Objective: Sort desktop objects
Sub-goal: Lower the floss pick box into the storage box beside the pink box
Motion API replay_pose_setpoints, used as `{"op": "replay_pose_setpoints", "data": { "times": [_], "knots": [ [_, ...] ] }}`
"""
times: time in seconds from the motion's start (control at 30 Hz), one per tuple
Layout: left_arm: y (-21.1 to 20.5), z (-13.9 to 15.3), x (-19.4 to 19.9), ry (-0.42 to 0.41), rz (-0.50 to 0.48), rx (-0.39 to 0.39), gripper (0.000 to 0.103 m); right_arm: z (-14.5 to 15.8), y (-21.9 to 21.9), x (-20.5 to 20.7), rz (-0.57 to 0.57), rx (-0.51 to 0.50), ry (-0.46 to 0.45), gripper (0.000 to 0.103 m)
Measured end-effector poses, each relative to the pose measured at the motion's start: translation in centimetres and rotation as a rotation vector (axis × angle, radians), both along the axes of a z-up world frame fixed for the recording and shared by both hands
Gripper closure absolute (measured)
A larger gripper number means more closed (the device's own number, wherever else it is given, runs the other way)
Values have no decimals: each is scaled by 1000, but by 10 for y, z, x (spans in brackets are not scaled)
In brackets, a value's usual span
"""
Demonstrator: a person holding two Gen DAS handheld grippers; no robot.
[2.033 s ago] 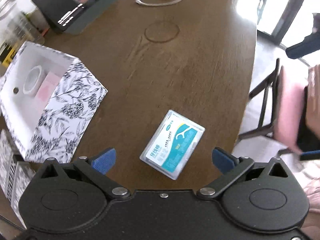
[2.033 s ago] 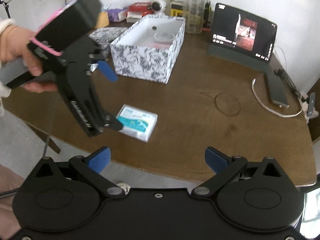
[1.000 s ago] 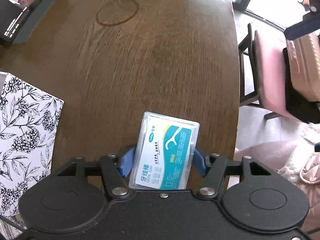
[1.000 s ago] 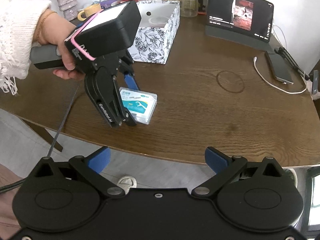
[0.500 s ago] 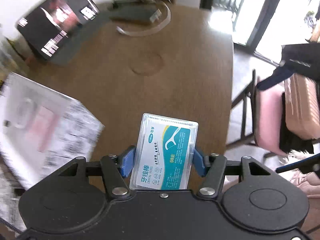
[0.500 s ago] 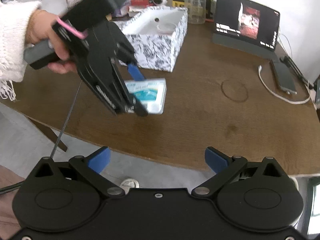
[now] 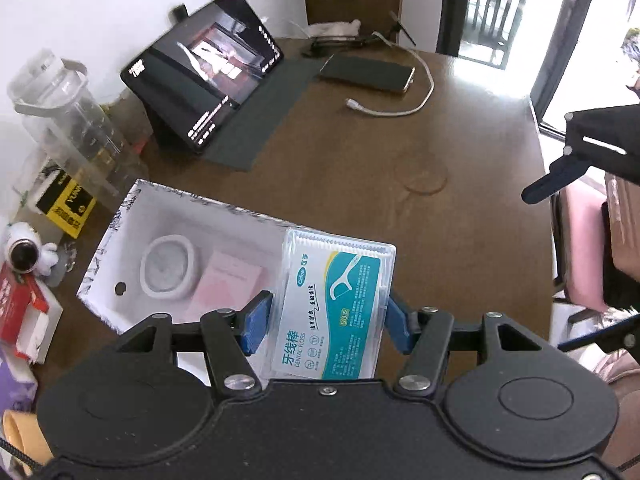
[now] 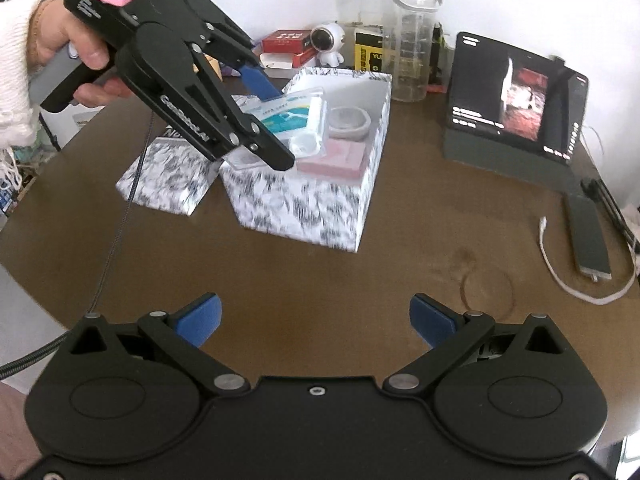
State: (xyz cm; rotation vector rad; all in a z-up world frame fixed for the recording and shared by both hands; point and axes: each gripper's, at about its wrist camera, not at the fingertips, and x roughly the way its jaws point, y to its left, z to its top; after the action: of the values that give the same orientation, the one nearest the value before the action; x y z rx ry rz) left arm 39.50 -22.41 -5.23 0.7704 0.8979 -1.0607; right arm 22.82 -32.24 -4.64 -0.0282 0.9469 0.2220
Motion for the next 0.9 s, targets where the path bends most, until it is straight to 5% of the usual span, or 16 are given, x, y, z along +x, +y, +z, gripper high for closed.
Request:
{"op": "replay_pose_setpoints", "data": {
  "times": [0.57,0.9],
  "knots": [
    [-18,-106,93,316,-157,143,44,-4,27,135,140,-48,207,1],
    [-23,-129,92,297,-176,184,44,-14,33,161,162,-56,241,1]
  ]
}}
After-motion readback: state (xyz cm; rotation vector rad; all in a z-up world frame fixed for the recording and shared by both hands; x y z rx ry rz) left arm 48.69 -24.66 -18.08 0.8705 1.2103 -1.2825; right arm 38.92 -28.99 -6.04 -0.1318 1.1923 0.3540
